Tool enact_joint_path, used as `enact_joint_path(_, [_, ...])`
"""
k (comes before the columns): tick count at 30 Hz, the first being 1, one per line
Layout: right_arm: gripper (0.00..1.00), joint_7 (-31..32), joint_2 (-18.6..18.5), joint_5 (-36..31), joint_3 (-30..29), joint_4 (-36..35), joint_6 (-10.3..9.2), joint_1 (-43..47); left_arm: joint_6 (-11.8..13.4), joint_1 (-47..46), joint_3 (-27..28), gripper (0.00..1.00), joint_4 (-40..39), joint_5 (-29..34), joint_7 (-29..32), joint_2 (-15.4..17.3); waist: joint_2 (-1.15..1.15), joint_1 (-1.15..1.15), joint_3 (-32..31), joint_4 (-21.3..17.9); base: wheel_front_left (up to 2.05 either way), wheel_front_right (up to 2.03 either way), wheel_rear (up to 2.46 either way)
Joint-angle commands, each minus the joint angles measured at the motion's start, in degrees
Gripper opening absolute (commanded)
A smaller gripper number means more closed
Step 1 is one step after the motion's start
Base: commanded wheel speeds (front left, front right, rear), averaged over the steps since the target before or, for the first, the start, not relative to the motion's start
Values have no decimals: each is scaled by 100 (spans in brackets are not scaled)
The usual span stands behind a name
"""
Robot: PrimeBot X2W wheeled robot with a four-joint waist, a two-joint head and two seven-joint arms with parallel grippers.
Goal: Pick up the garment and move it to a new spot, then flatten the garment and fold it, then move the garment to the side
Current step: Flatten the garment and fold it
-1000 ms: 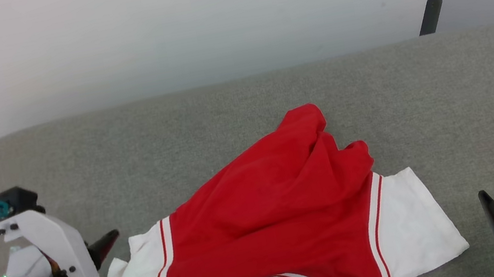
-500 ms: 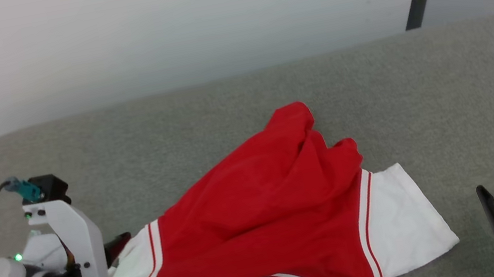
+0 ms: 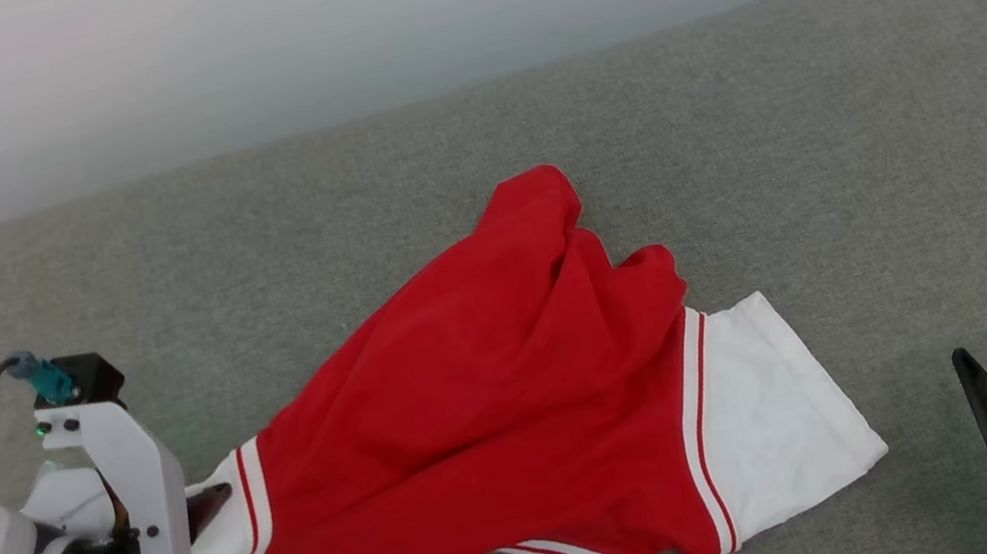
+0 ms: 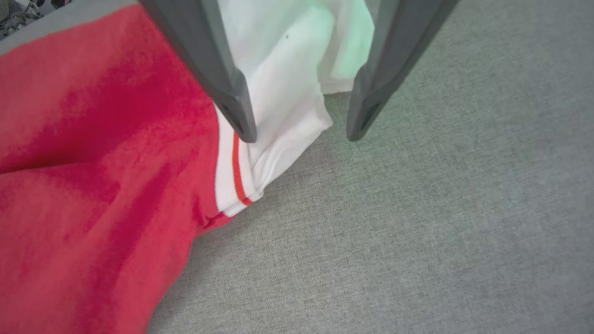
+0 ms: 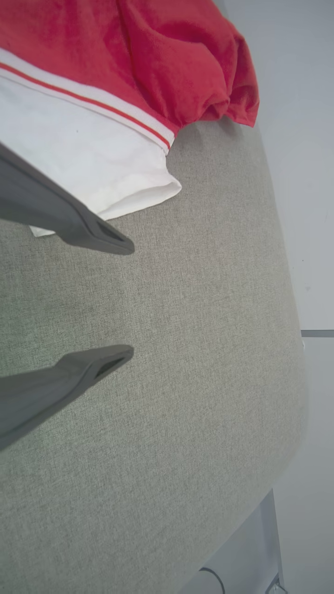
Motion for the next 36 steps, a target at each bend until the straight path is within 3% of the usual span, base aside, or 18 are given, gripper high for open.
enact_joint_path(1, [100, 1, 21, -45, -37, -28, -6, -49, -27, -76, -28, 100, 82, 48, -44, -13, 0, 0, 42, -9, 0, 0, 0])
enact_joint_path(3, [100, 18, 34, -56, -36, -39, -6, -72, -12, -119, -37, 96, 205, 27, -5, -54, 0, 0, 57, 2, 0, 0, 0])
enact_joint_path(5, [100, 22, 40, -67, -24, -46, -6, -98, 14, -185, -21, 47, 309, 0, 0, -84, 0, 0, 70, 13, 0, 0, 0])
enact_joint_path(6, [100, 25, 42, -76, -17, -48, -6, -108, 20, -214, -15, 14, 358, -11, -6, -96, 0, 0, 72, 17, 0, 0, 0])
enact_joint_path(7, [100, 28, 46, -78, -14, -52, -6, -107, 12, -242, -14, 0, 398, -22, 9, -98, 0, 0, 74, 21, 0, 0, 0])
enact_joint_path(20, [100, 58, 54, -91, -18, -92, -6, -63, -60, -539, -68, 0, 558, 110, -79, 29, 0, 0, 97, 73, 0, 0, 0])
enact_joint_path(29, [100, 42, 61, -63, 67, -136, -6, -190, -153, -1079, -325, 0, 756, 722, -746, 139, 0, 0, 370, -32, 0, 0, 0])
enact_joint_path(35, [100, -19, 79, -40, 121, -89, -6, -281, -198, -1380, -474, 1, 1267, 859, -1042, -48, 0, 0, 573, -120, 0, 0, 0])
enact_joint_path(36, [100, -22, 87, -38, 126, -74, -6, -298, -202, -1427, -497, 33, 1338, 874, -1077, -72, 0, 0, 591, -124, 0, 0, 0])
